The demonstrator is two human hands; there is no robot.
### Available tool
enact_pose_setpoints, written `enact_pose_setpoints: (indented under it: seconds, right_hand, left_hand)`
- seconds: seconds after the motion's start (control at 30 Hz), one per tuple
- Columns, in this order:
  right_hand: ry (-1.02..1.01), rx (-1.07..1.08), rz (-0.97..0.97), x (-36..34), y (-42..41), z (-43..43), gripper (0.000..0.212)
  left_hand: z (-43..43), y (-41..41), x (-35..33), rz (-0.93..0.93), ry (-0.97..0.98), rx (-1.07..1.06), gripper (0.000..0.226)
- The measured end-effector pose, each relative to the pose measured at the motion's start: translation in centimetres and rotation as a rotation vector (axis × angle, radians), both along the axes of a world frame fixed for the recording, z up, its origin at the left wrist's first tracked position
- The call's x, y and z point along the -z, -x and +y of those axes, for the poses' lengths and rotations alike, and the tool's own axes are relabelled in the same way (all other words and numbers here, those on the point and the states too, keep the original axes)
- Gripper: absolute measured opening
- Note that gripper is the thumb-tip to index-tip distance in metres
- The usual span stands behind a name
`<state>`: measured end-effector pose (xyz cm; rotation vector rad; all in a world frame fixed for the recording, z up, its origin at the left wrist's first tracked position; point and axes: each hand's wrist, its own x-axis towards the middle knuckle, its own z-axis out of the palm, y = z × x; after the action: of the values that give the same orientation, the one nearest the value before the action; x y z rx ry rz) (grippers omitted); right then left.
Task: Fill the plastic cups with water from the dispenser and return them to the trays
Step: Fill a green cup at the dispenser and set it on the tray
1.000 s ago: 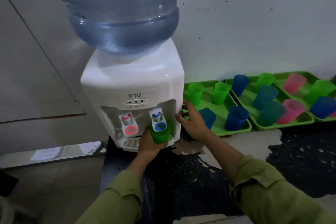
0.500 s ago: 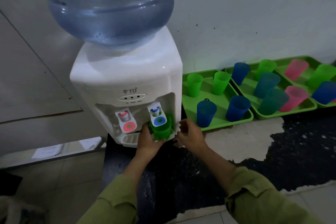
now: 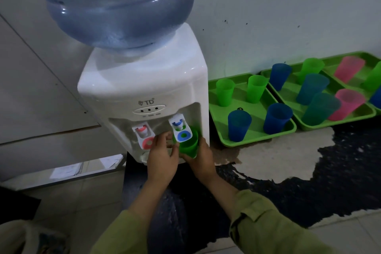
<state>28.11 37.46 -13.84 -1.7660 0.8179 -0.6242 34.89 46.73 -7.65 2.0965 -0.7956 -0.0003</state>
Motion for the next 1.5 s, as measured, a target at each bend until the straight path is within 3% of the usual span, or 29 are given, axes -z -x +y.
enact_pose_setpoints:
  seconds: [0.43,0.83,1.23,1.4,1.5]
  right_hand:
    - [0.035,-0.013,0.01,0.7,-0.5,-0.2,0.067]
    - [0.114,-0.051,0.061,0.4,-0.1,-0.7,0.07]
    - [0.134,-0.048,0.106,0.0,-0.1,-0.8,0.07]
    - [0.127,-0.031,0.116,0.1,-0.2,-0.6,0.071]
    - [0.081,-0.035,0.139,0.0,-0.4,-0.8,0.073]
  left_hand:
    - [-1.7,-1.0,-2.0,0.203,-0.14,-0.009,0.005]
    - [0.0,-0.1,-2.9,0.215,0.04,0.018,0.017]
    - [0.6,-1.0,-5.4,0.372,0.223,-0.024,0.024]
    - [1.4,-0.8,-6.2,0.173,0.174,-0.013,0.018]
    - [2.0,-0.7,-7.1,-0.196,0.201,0.0,0.007]
